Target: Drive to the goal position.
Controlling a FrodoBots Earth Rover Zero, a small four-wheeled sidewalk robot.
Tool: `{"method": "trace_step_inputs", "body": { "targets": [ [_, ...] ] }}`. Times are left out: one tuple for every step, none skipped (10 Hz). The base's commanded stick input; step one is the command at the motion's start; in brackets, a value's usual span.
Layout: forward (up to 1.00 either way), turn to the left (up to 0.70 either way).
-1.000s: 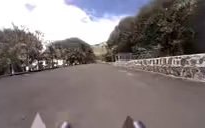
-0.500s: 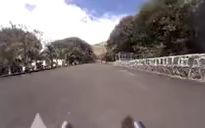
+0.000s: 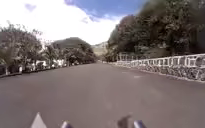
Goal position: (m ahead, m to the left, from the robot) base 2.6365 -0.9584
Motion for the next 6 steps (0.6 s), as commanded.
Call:
{"method": "trace_step_inputs", "body": {
  "targets": [
    [0.70,0.00],
    [0.70,0.00],
    [0.70,0.00],
    [0.70,0.00],
    [0.70,0.00],
    [0.70,0.00]
  ]
}}
